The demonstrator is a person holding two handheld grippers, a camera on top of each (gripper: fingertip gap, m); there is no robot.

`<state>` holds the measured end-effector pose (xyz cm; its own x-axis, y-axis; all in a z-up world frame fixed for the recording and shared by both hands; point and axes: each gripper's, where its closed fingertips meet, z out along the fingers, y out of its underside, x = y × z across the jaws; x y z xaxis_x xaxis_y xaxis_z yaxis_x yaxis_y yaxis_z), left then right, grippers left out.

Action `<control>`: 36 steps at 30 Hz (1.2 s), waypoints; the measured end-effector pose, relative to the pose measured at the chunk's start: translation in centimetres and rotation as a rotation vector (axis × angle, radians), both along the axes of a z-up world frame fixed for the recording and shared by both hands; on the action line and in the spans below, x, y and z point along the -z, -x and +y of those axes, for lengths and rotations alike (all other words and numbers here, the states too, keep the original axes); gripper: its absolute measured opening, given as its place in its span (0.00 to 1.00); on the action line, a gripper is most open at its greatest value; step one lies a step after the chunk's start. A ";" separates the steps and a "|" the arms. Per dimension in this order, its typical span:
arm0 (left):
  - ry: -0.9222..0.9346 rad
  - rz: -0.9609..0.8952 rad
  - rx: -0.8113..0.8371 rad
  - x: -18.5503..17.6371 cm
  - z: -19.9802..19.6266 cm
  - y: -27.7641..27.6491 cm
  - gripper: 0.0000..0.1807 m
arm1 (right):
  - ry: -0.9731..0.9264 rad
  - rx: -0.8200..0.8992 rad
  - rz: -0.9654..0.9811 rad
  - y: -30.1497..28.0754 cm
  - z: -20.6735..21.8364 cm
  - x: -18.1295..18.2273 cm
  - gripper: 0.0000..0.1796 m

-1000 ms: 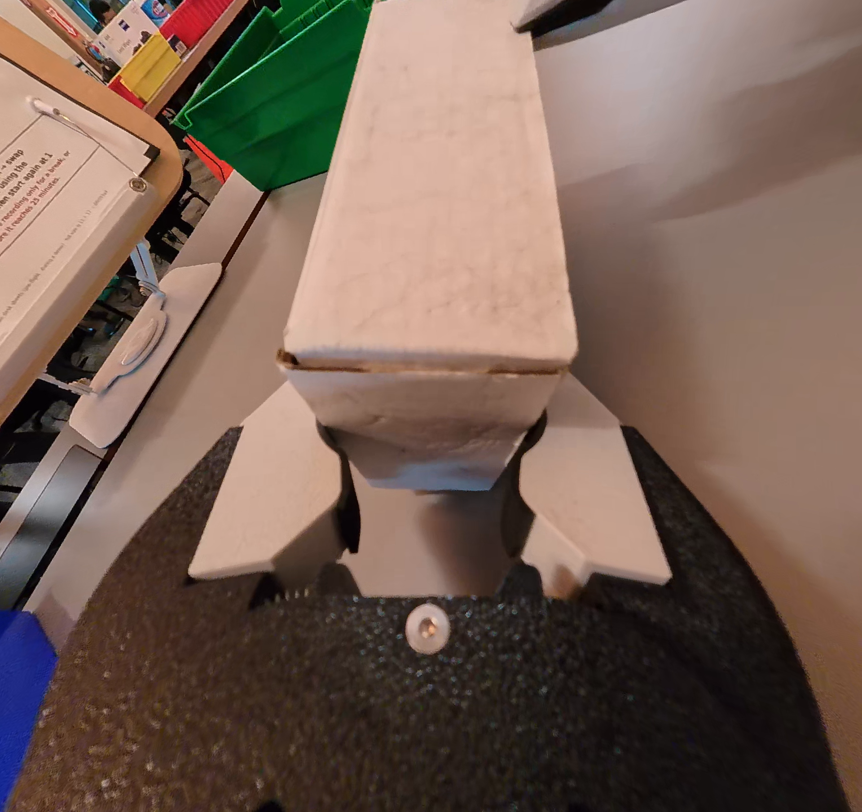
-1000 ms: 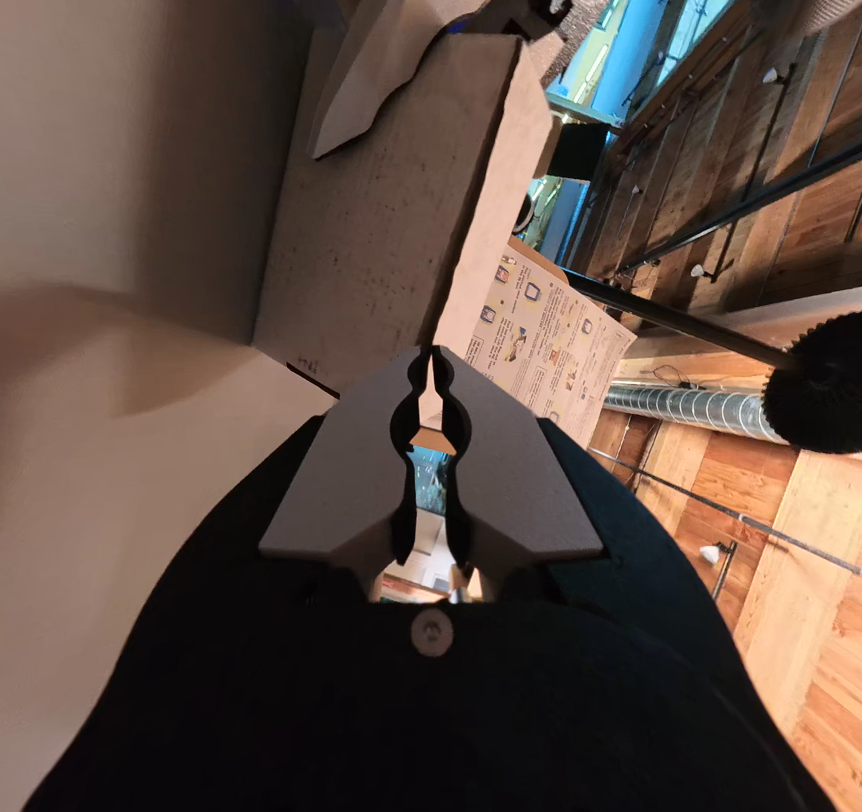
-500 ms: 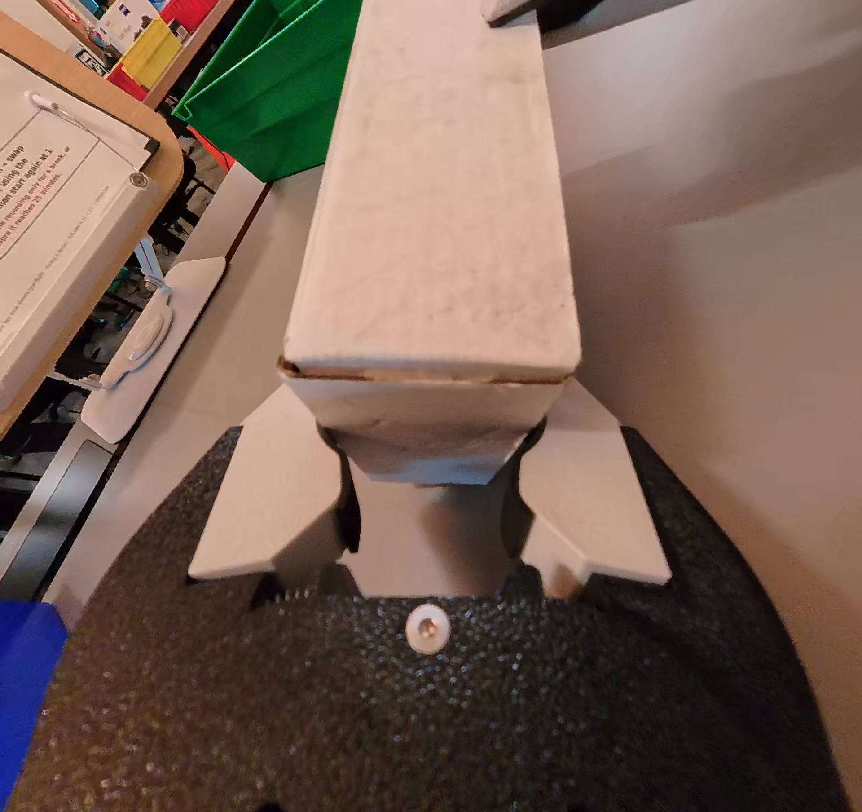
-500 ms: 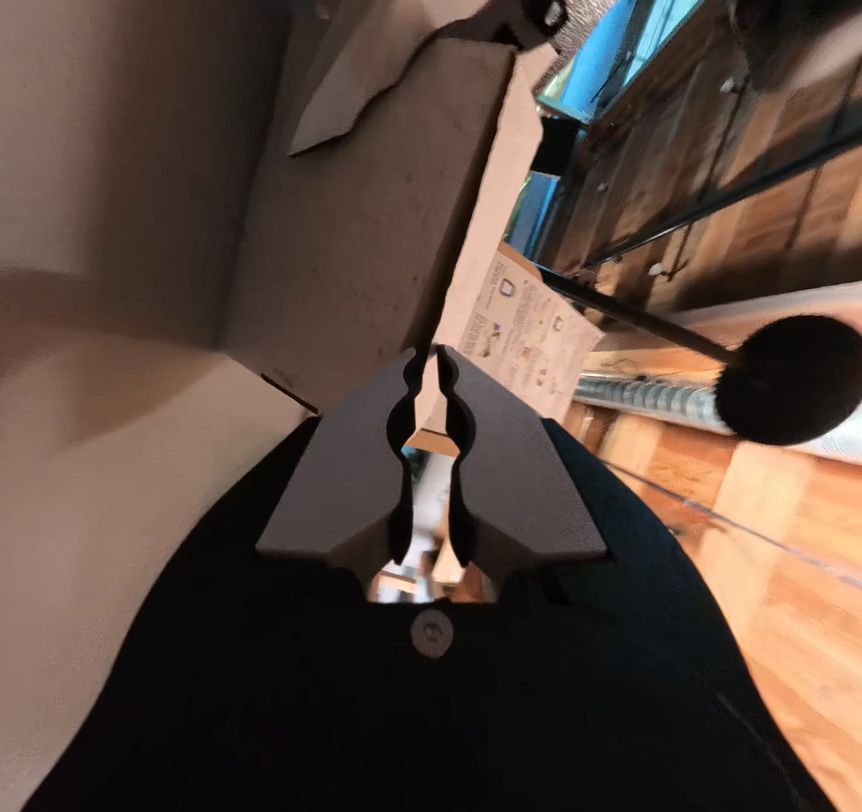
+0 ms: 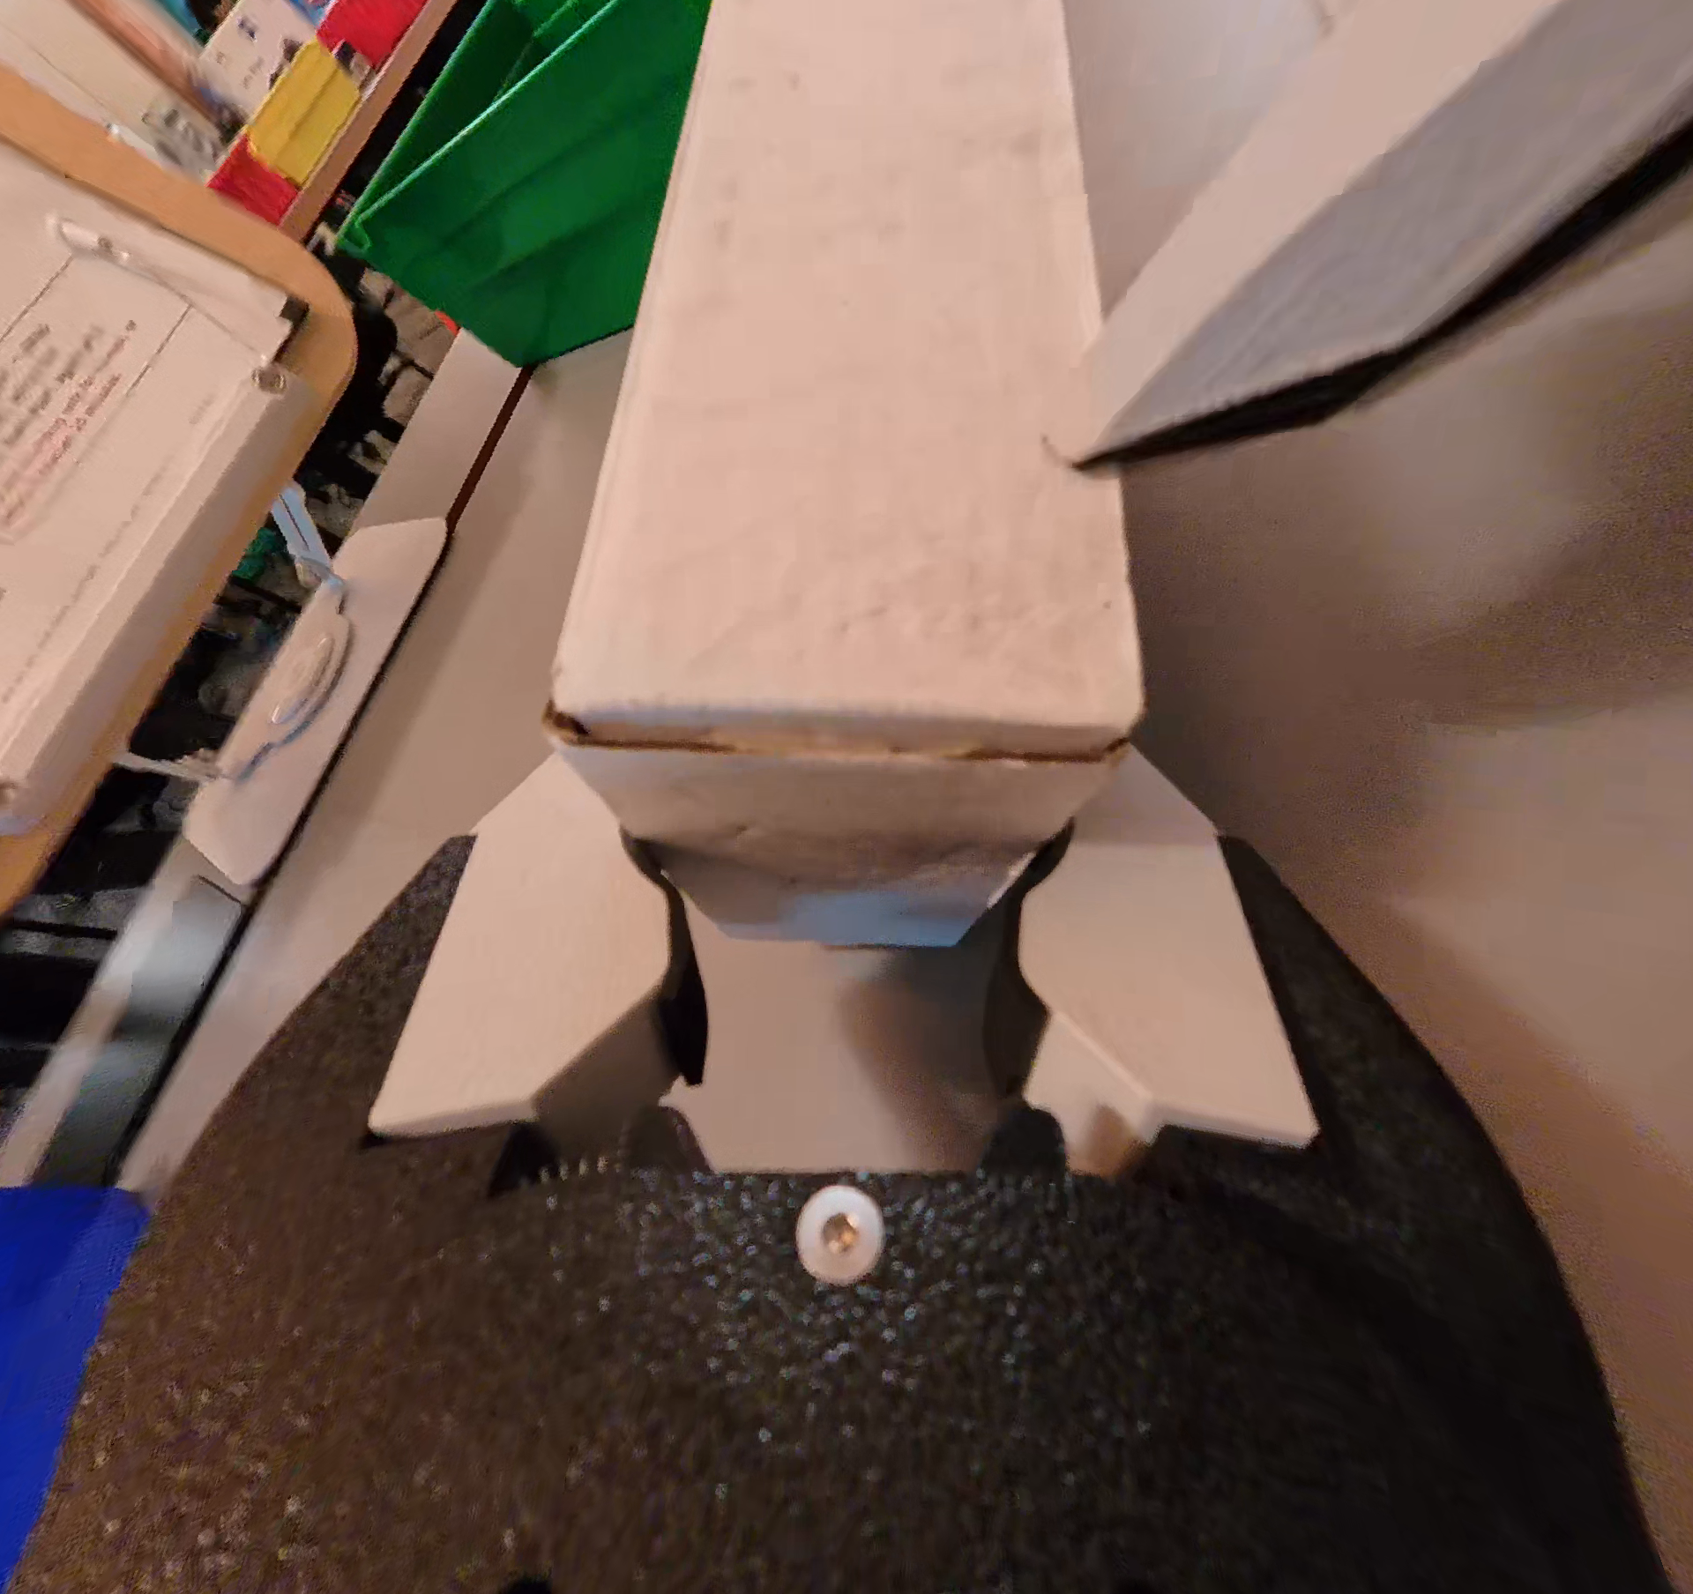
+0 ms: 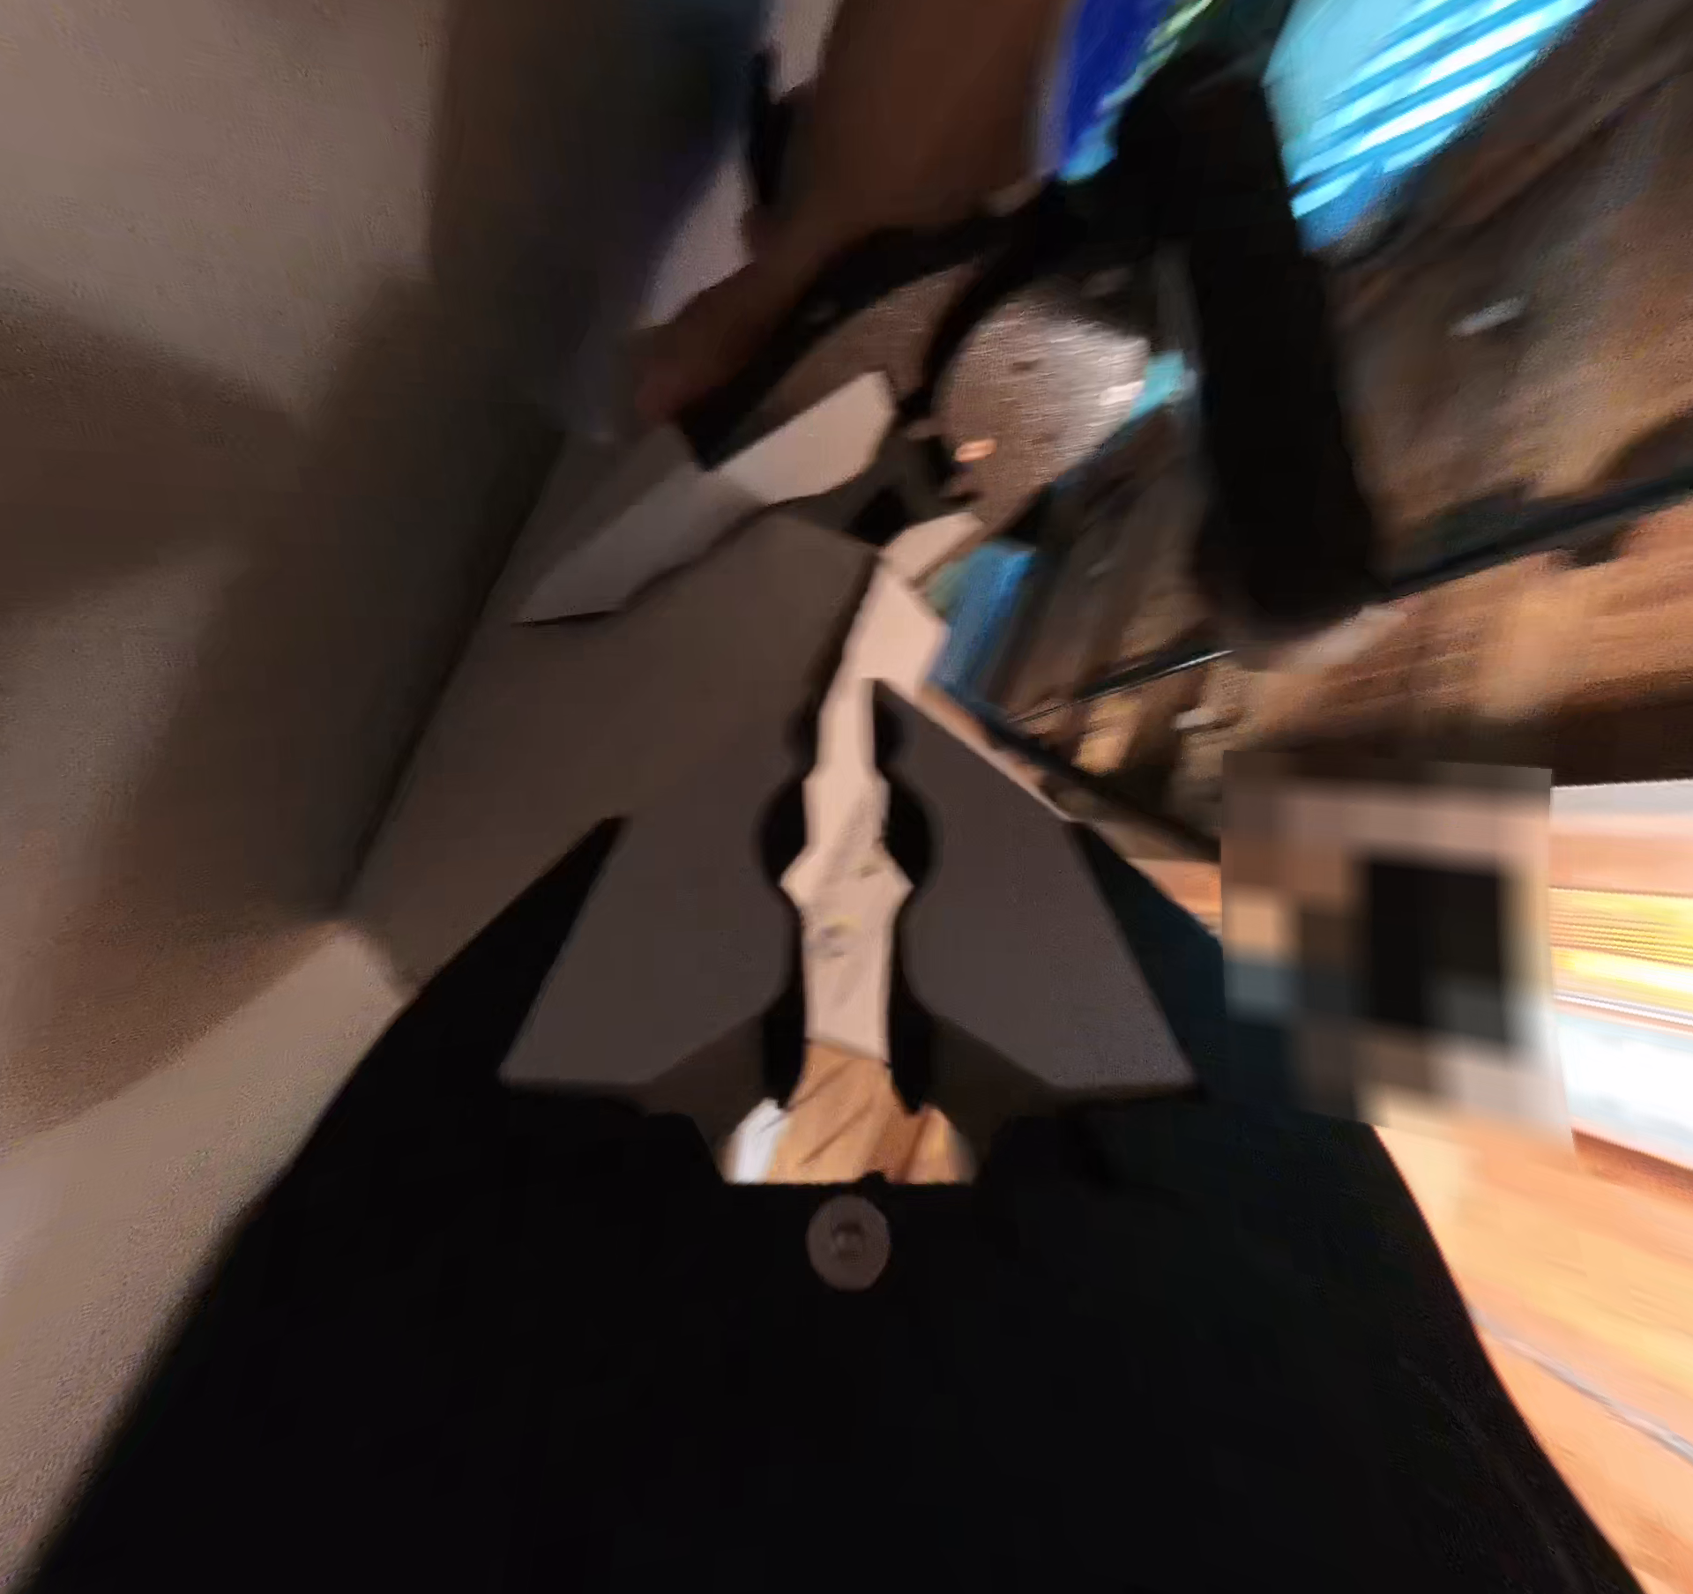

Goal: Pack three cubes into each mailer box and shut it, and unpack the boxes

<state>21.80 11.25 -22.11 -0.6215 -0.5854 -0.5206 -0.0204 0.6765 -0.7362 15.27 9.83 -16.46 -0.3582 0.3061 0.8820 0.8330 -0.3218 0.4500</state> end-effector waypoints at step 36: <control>0.094 -0.108 -0.048 -2.4 5.4 5.7 0.29 | -0.100 0.460 0.787 -4.8 -3.9 -4.2 0.00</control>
<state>16.07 16.63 -19.70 -0.5353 -0.6624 -0.5242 0.0314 0.6045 -0.7960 20.11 5.91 -12.25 0.4955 0.1790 0.8500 0.6676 -0.7045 -0.2408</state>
